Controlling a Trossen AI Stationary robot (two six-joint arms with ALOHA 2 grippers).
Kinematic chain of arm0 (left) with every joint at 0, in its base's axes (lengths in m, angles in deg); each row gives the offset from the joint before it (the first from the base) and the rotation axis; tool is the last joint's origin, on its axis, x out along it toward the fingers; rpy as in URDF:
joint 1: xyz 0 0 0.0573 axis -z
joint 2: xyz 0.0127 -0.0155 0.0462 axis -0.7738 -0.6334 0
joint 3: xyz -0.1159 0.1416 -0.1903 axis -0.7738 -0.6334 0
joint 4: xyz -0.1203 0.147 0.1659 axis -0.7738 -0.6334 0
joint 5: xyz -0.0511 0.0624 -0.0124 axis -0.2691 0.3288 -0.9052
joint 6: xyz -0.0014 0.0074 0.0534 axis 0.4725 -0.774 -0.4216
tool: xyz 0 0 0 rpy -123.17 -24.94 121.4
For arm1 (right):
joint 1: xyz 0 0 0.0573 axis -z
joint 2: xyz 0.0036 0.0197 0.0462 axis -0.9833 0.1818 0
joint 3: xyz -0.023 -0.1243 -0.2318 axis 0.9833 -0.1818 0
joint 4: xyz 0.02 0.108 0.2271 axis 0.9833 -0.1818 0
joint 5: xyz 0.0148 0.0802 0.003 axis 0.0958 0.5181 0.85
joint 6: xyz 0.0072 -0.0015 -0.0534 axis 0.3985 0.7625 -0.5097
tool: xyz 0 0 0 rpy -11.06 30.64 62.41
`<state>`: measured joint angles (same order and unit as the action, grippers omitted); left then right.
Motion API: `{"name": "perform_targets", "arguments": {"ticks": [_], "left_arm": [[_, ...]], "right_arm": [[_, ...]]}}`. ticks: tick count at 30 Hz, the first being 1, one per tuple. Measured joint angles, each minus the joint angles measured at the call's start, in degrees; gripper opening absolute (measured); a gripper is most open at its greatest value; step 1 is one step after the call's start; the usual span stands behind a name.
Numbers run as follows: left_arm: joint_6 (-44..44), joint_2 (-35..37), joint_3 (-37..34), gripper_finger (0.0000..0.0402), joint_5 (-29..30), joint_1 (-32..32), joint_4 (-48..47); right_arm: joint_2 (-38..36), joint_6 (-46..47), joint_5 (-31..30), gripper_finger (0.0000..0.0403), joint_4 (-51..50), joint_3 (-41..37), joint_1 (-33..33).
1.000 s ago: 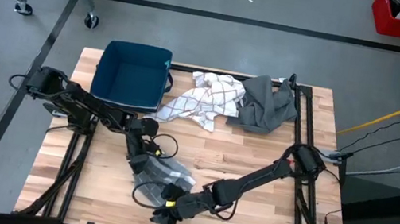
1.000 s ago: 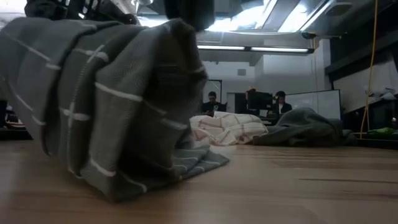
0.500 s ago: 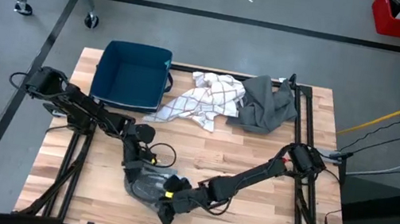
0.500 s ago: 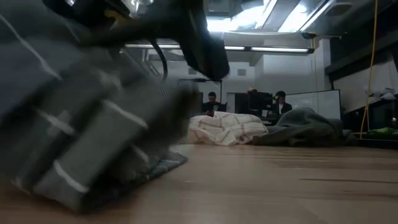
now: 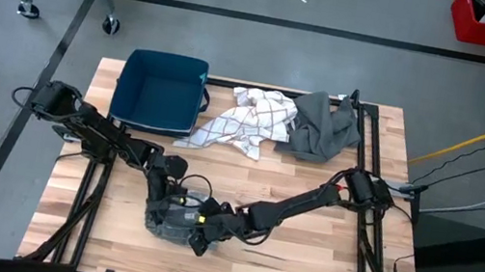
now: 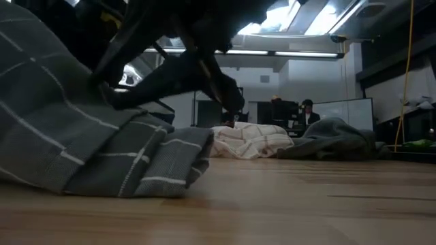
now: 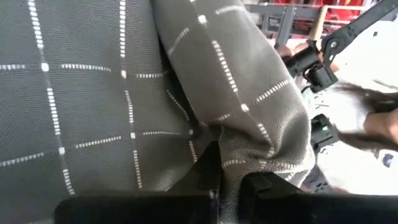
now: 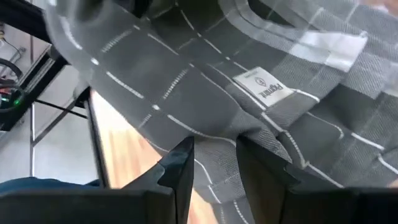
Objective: Fold towel
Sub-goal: Fold the gray patterned towel
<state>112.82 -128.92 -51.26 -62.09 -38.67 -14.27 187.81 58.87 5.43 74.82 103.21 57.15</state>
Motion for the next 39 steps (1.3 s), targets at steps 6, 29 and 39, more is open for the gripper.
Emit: {"name": "perform_targets", "arguments": {"ticks": [6,29,39], "left_arm": [[-8.3,0.0,0.0,0.0035,-2.0,0.0,-0.1],[-55.8,0.0,0.0,0.0144,12.3,-0.2,-34.9],[-54.1,0.2,0.1,0.0139,16.5,0.0,-38.5]], "right_arm": [[2.3,0.6,2.2,0.0124,1.5,0.0,0.0],[3.2,1.6,3.3,0.0124,4.3,0.0,-0.1],[3.2,3.2,1.0,0.0124,4.3,0.0,0.0]]}}
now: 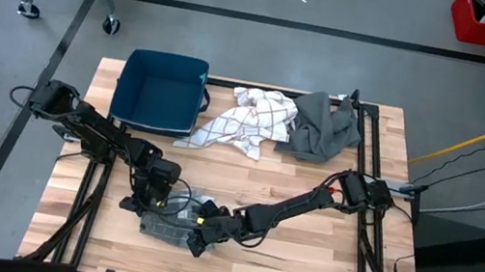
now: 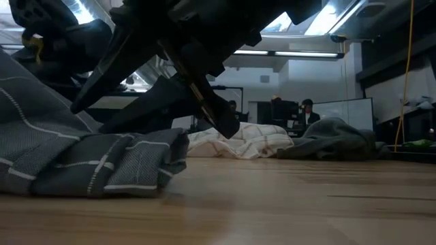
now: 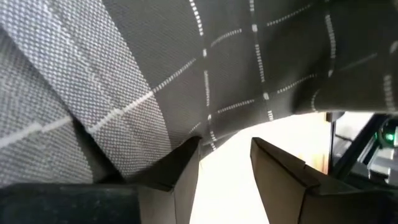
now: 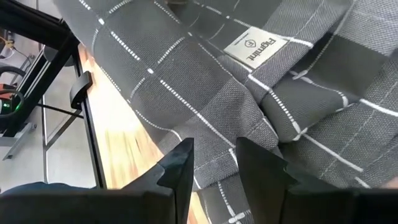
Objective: Fold towel
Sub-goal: Fold the gray patterned towel
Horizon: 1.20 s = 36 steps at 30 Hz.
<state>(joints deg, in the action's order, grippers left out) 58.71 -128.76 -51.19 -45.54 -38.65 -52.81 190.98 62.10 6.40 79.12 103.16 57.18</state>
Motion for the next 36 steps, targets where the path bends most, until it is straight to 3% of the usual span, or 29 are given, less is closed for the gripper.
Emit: {"name": "perform_targets", "arguments": {"ticks": [13,18,26,36], "left_arm": [[4.9,-0.2,-0.2,0.009,2.7,0.0,19.7],[3.1,-0.2,-0.1,0.0076,3.9,0.1,25.1],[0.3,-0.2,-0.1,0.0069,3.9,0.1,25.3],[-6.1,-0.2,-0.1,0.0113,8.1,2.6,23.3]], "right_arm": [[-1.9,-7.6,1.5,0.0124,-1.6,0.0,-0.1],[-3.9,-7.9,-1.9,0.0124,-5.8,0.0,-0.1],[-3.2,-7.8,-4.1,0.0124,-9.5,0.0,0.5],[-1.1,-7.4,-3.4,0.0124,-9.1,0.0,3.9]]}}
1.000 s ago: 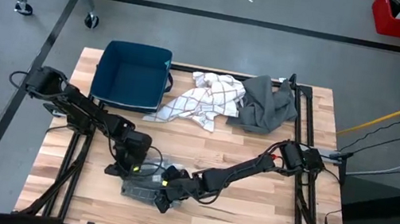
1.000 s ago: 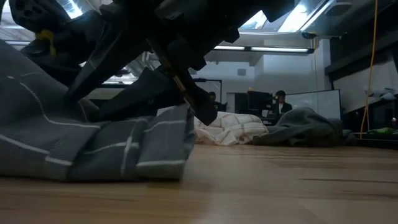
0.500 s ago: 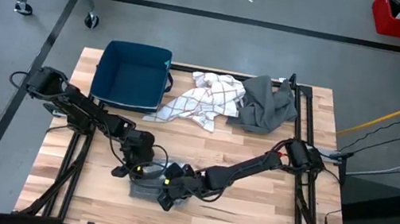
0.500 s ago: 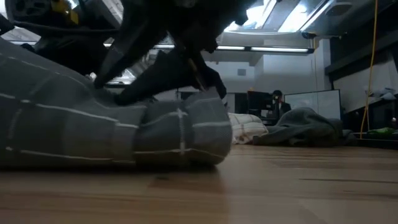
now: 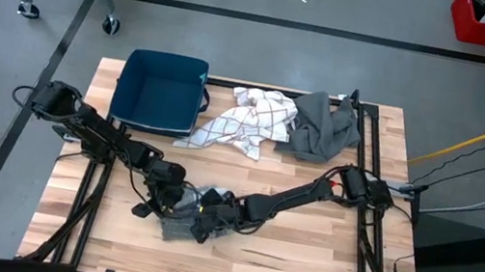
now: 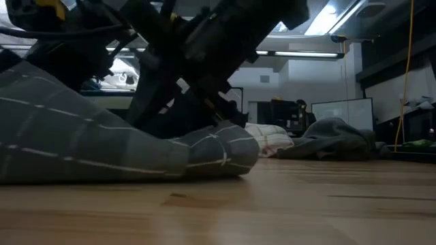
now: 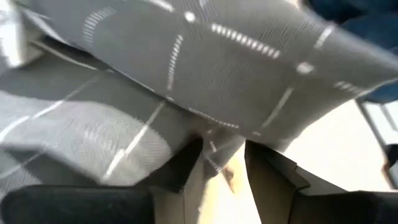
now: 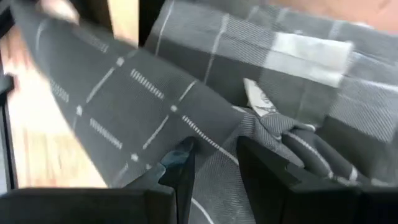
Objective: Fold towel
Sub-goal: Fold the gray patterned towel
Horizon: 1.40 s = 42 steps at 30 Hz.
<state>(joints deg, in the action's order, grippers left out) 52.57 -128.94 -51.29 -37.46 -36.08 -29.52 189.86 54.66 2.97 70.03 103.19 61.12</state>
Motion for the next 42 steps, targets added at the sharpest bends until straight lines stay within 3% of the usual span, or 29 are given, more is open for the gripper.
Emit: {"name": "perform_targets", "arguments": {"ticks": [9,16,22,27,32,35,42], "left_arm": [[5.9,0.0,0.0,0.0106,1.2,-0.7,-1.8],[8.6,1.2,0.1,0.0083,0.3,-2.8,-9.5],[6.9,9.4,0.0,0.0073,0.0,-2.5,-10.1],[12.3,19.3,0.0,0.0072,-0.1,-2.2,-9.1],[20.1,22.6,0.0,0.0072,0.4,0.0,3.5],[16.8,21.5,0.0,0.0072,1.3,2.0,9.7],[5.9,14.5,0.0,0.0072,11.5,4.4,8.8]], "right_arm": [[1.0,4.2,8.4,0.0124,-3.2,0.2,2.9],[1.1,7.4,12.8,0.0124,-3.6,0.2,2.8],[1.1,7.9,15.9,0.0124,-4.2,0.2,1.3],[1.1,9.7,16.6,0.0124,-4.2,0.2,-0.2],[1.2,11.1,14.7,0.0124,-3.3,0.0,-0.2],[1.3,14.1,12.5,0.0124,-2.5,0.0,0.4],[1.5,16.6,10.6,0.0124,0.6,-0.1,2.2]]}}
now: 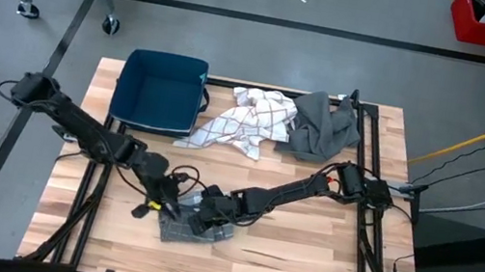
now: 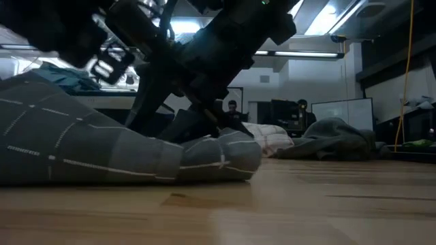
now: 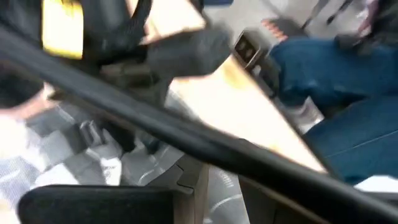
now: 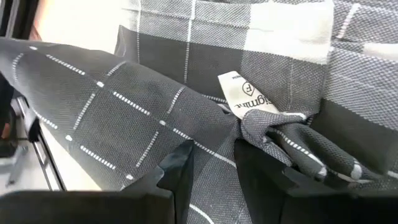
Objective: Fold towel
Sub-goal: Fold the gray patterned towel
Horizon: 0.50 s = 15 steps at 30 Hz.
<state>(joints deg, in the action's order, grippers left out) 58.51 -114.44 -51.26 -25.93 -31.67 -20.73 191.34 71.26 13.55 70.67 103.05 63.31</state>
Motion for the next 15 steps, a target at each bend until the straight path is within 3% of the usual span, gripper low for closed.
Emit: {"name": "perform_targets", "arguments": {"ticks": [11,15], "left_arm": [[-4.4,-11.0,0.0,0.0072,1.7,0.1,-10.3],[-6.1,-13.8,0.1,0.0072,2.2,0.1,-9.7]], "right_arm": [[0.1,-2.8,0.7,0.0124,1.5,0.0,0.5],[0.1,-5.0,0.6,0.0124,2.0,0.0,0.5]]}}
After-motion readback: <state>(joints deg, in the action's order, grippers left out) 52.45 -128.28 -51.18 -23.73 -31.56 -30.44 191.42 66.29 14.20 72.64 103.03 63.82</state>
